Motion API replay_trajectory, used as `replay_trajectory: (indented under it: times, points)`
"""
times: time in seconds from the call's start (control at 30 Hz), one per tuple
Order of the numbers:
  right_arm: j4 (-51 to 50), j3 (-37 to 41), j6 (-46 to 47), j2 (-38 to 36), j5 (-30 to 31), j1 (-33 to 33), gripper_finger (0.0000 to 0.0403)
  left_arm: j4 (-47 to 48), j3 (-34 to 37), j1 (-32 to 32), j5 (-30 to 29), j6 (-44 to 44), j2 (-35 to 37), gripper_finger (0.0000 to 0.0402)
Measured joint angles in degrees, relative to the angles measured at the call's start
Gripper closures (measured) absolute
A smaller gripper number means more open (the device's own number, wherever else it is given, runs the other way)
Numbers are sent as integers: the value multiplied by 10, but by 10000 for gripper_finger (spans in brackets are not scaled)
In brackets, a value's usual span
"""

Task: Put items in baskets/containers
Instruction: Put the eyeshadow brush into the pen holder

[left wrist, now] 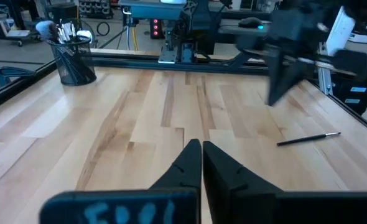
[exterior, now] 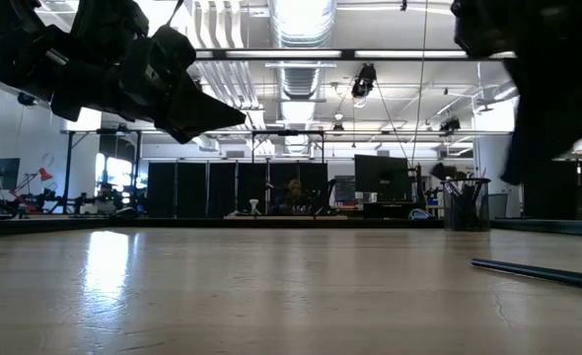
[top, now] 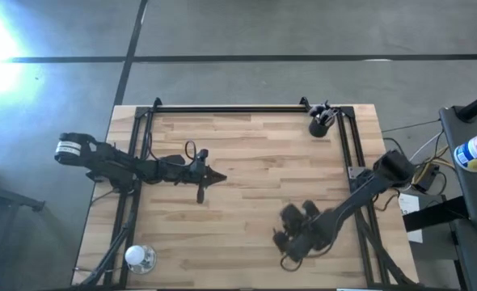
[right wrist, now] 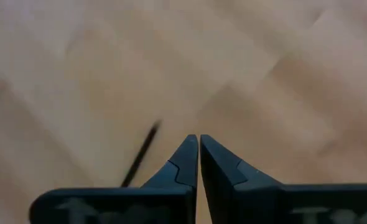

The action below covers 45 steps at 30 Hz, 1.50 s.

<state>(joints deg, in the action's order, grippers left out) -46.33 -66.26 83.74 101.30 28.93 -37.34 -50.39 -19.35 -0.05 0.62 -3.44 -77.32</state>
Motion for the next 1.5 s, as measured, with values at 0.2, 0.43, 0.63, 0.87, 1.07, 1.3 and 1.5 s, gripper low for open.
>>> replay_trajectory:
  times: [0.2, 0.43, 0.63, 0.87, 1.07, 1.3, 1.5]
  points:
    - [-10, -104, 52, 76, -112, -27, 358, 5, 0, 0, 0, -1, 0, 401]
    - [-27, -198, 67, 146, -201, -37, 284, 13, 0, 0, 0, -2, 0, 401]
    - [-47, -225, 78, 183, -245, -37, 258, 18, 0, 0, 0, -2, 0, 401]
    - [-45, -220, 93, 199, -260, -36, 282, 26, 0, 0, 0, -9, 0, 401]
    - [-46, -220, 87, 213, -262, -34, 317, 28, 0, 0, -3, -40, 0, 401]
    - [-51, -220, 20, 217, -264, -25, 377, 108, -14, -2, -4, -54, 0, 387]
    - [-90, -225, -89, 212, -236, -7, 389, 171, -28, -12, 30, -87, 0, 316]
